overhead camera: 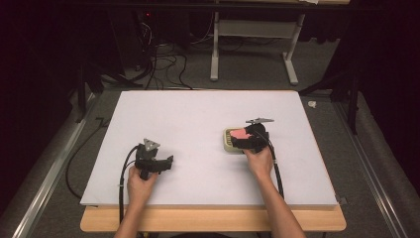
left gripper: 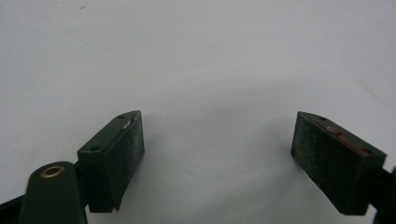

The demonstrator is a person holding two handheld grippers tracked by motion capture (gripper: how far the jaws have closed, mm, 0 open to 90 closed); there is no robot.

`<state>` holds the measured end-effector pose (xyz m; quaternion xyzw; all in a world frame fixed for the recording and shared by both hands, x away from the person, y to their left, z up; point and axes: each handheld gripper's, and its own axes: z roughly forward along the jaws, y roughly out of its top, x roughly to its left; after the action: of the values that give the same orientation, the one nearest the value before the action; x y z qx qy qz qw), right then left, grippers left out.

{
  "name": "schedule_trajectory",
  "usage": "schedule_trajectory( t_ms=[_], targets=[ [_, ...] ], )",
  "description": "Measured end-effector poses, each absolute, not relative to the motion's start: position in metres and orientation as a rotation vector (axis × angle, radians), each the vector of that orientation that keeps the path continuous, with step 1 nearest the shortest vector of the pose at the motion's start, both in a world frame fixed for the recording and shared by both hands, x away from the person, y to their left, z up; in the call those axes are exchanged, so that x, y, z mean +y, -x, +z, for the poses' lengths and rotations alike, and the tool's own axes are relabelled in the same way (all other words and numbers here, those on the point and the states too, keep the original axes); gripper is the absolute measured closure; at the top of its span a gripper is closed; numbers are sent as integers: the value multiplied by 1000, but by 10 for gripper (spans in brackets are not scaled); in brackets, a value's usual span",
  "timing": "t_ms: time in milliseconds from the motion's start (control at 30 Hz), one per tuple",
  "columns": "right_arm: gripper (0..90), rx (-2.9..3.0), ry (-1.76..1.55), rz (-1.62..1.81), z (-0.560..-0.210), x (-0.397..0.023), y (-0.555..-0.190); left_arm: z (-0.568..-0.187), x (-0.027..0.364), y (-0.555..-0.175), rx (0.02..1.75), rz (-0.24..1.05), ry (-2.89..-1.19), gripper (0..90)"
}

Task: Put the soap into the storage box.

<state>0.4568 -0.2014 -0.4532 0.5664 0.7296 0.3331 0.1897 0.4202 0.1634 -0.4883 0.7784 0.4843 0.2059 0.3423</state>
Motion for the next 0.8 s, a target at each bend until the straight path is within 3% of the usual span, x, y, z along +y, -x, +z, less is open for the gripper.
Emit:
schedule_trajectory(
  t_ms=[800],
  targets=[
    [131, 2007, -1530, 1016, -438, -210, -446, -488, 163, -420, 1259, 535, -2024, 176]
  ],
)
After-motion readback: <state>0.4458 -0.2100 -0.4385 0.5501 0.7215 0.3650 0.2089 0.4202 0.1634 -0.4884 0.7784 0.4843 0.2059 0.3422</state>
